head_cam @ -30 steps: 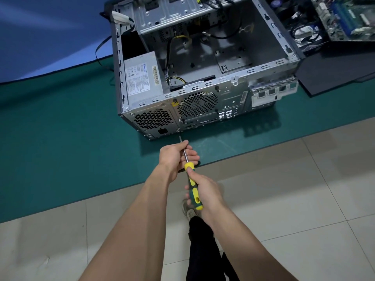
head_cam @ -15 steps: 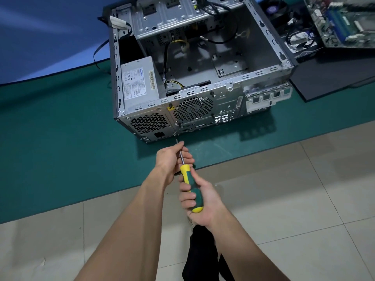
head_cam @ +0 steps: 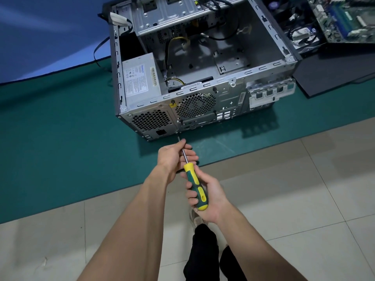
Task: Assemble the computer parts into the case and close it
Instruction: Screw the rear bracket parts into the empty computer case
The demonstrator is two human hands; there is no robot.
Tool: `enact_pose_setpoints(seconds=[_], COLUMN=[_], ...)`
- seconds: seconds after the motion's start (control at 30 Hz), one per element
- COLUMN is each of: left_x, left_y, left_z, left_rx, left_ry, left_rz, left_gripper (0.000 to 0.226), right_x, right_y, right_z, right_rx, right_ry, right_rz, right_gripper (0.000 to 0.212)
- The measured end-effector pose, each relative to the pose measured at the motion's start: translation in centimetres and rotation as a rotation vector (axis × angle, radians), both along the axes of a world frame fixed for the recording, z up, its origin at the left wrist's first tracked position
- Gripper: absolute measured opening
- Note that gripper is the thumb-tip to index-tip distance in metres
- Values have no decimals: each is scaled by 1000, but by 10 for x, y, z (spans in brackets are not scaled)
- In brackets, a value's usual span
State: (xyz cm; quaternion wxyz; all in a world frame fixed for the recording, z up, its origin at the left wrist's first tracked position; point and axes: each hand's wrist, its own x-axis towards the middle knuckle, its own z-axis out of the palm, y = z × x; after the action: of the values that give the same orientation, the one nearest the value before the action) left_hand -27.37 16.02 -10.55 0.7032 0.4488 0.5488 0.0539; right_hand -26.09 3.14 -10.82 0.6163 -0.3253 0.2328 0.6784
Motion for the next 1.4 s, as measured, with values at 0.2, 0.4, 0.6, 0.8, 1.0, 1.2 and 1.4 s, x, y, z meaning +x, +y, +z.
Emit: enact_pose_setpoints(seconds=[0.2, 0.4, 0.6, 0.8, 1.0, 1.2, 1.4], left_x=[-3, -4, -5, -1, 19, 56, 105], left_y=[4, 6, 5, -9, -16, -5, 2], left_z=[-3, -5, 0, 29, 101, 188, 234], left_rx=[-44, -28, -17, -81, 67, 222, 361], left_ry=[-36, -61, -83, -129, -329, -482, -492], left_rz=[-4, -14, -25, -82, -66, -194, -336], left_gripper=[28, 27, 28, 30, 30, 25, 13], right_x=[-3, 7, 13, 59, 116, 153, 198], right_y=[12, 7, 8, -1, -3, 3, -7], right_z=[7, 7, 18, 70, 155, 223, 244], right_rx=[-302, -54, -185, -370, -407, -661, -746], right_ry=[-499, -95, -345, -858, -1381, -1918, -2002], right_rz=[162, 125, 259, 562, 849, 916, 542], right_gripper=[30, 34, 32, 28, 19, 37, 30])
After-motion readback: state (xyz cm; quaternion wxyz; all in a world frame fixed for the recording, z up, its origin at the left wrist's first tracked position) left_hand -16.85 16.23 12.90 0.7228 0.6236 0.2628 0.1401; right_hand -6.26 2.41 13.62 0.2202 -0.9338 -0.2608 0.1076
